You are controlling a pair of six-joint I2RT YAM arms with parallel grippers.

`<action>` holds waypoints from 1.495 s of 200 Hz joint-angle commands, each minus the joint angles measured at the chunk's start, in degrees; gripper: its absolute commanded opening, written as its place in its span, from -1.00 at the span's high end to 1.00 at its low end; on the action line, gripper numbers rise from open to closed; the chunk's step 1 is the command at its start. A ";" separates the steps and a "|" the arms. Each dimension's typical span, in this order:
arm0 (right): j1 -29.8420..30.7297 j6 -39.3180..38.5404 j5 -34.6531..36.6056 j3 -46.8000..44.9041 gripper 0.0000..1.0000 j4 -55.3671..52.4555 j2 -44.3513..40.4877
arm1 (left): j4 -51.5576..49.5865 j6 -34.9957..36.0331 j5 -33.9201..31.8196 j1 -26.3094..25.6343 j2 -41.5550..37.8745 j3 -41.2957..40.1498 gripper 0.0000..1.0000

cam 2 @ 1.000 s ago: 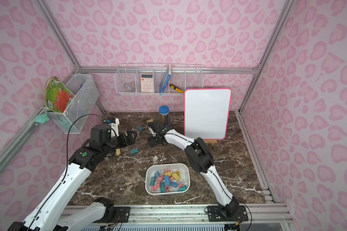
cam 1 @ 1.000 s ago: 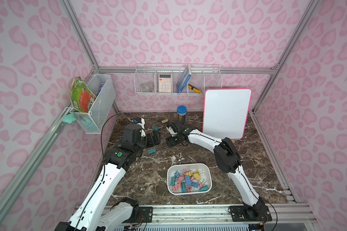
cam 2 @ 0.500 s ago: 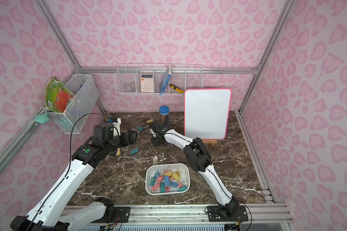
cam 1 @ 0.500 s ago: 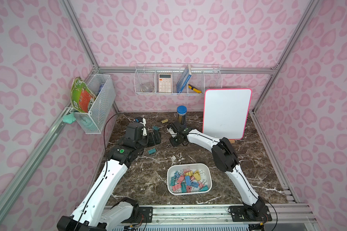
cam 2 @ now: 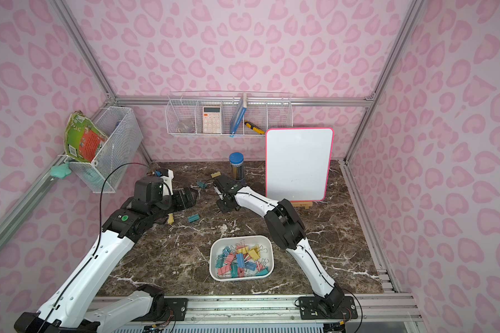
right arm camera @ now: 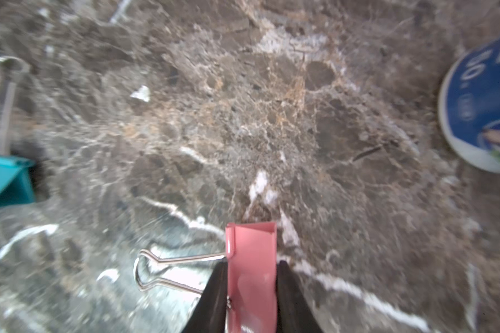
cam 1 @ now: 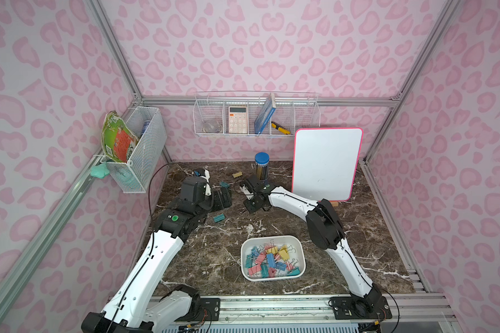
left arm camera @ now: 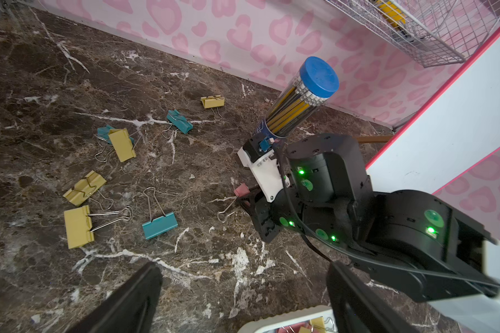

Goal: Put the binder clips in the storage box
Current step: Pick up the binder clip at the center of the board, then place the binder clip in the storage box.

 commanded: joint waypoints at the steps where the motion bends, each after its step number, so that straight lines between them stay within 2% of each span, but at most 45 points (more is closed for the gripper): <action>1: 0.17 1.22 -1.83 -2.30 0.51 2.26 -3.19 | -0.35 0.70 -0.69 0.05 -0.32 0.02 -0.89; 20: 0.15 2.08 -2.52 -6.45 0.51 4.71 -6.81 | -0.56 0.70 -1.03 0.05 -0.36 -0.21 -0.91; 43: 0.16 3.83 -3.85 -13.29 0.51 7.42 -15.04 | -0.31 0.36 -1.65 0.05 -0.41 -0.24 -0.94; 91: 2.15 10.94 -8.02 -40.80 0.50 17.32 -39.78 | 1.78 -0.78 -2.58 0.14 0.03 -0.29 -0.98; 121: 8.36 17.14 -3.70 -52.90 0.48 14.06 -51.59 | 2.25 -1.89 -3.95 0.32 2.11 -0.09 -0.97; 155: 14.69 25.97 0.83 -63.24 0.48 11.53 -60.84 | 3.18 -4.54 -5.34 0.58 5.47 -0.46 -0.92; 187: 17.71 32.87 3.11 -71.60 0.46 8.70 -66.78 | 6.09 -7.40 -4.86 0.85 8.77 -1.30 -0.87; 220: 18.02 35.17 3.15 -76.95 0.30 9.95 -67.84 | 5.16 -8.79 -6.01 1.10 11.56 -0.80 -0.84; 237: 18.01 35.13 3.78 -77.96 0.08 10.06 -67.56 | 4.44 -9.33 -6.74 1.26 11.90 -1.32 -0.83; 248: 18.02 35.04 4.65 -77.46 0.01 9.08 -67.70 | 4.31 -9.62 -7.18 1.46 11.89 -1.95 -0.83; 264: 18.02 34.54 7.07 -75.65 -0.22 8.04 -69.00 | 4.19 -10.00 -7.49 1.93 11.80 -2.74 -0.83; 299: 16.05 33.64 14.26 -70.80 -0.33 12.03 -72.39 | 3.21 -12.92 -7.76 3.85 12.71 -4.70 -0.67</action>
